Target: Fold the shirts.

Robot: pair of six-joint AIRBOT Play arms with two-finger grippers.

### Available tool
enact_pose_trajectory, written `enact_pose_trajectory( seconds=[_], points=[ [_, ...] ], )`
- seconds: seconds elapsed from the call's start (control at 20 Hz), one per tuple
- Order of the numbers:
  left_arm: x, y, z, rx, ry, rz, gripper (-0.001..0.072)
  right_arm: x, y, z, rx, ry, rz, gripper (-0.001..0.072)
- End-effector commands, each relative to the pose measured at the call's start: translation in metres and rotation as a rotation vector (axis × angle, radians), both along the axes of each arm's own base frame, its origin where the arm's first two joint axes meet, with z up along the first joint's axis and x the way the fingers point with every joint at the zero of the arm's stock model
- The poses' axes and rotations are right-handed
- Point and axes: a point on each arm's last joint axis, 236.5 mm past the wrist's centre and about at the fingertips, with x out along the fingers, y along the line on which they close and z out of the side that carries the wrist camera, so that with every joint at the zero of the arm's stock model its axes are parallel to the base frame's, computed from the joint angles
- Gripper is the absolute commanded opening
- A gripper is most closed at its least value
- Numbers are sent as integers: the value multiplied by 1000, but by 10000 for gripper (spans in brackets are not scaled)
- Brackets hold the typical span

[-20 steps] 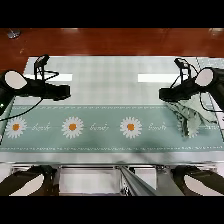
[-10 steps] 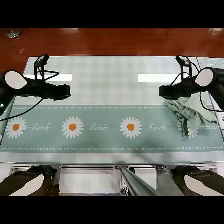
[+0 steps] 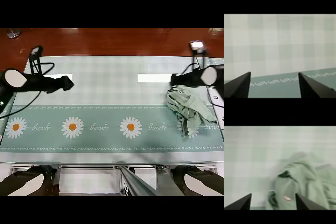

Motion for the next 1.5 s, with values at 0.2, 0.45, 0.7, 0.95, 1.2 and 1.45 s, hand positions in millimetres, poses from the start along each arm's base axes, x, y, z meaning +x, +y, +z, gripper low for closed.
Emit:
enact_pose_trajectory(
  seconds=[0.2,0.45,0.7,0.95,1.2,1.45],
  points=[
    [-65,30,21,36,93,-47,703,-106,-141,-44,123,175,-456,626],
    [-110,2,-2,-64,33,-2,703,-84,-82,-122,371,240,-367,626],
    [-116,3,-36,-58,131,4,703,-60,-26,-146,439,349,-234,43],
    [-85,25,-11,-27,21,66,701,-9,0,1,378,57,-47,37],
    [-90,46,77,91,-219,-45,701,-34,37,245,314,-477,140,37],
    [-144,41,74,14,-261,53,701,-114,81,387,279,-771,315,36]
  ],
)
